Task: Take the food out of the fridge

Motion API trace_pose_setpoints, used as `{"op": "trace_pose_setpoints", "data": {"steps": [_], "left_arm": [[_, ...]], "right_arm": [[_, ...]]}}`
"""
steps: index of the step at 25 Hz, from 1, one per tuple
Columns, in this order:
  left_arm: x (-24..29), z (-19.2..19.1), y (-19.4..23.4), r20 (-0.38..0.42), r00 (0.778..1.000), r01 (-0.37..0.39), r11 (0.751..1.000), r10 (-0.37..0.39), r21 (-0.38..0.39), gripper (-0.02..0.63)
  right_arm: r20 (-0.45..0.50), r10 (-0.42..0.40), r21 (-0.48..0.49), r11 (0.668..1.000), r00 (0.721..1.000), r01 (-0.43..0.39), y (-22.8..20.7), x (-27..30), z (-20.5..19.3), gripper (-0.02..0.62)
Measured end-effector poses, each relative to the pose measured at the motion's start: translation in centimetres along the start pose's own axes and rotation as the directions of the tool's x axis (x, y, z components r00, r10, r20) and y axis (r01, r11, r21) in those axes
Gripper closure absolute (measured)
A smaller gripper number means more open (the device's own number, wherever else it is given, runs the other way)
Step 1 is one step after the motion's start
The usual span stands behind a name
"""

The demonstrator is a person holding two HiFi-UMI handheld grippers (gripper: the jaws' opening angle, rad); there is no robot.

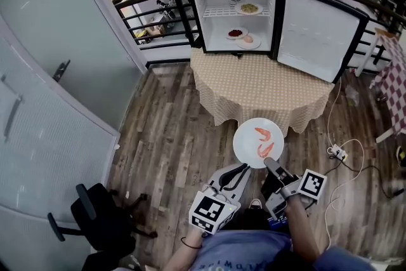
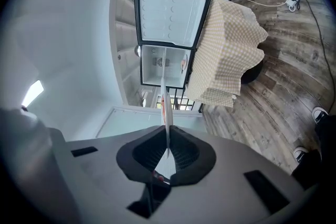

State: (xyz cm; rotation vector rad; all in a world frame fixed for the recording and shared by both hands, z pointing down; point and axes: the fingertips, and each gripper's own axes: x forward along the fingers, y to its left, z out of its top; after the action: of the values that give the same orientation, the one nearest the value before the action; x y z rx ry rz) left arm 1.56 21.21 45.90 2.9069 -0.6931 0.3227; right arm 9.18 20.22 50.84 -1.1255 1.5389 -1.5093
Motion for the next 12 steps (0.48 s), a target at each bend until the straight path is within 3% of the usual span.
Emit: {"op": "trace_pose_setpoints", "data": {"steps": [12], "left_arm": [[-4.2, 0.3, 1.2, 0.032, 0.998, 0.056, 0.998, -0.056, -0.001, 0.584]], "right_arm": [[0.056, -0.008, -0.002, 1.0, 0.998, 0.008, 0.9, -0.3, -4.5, 0.569]]}}
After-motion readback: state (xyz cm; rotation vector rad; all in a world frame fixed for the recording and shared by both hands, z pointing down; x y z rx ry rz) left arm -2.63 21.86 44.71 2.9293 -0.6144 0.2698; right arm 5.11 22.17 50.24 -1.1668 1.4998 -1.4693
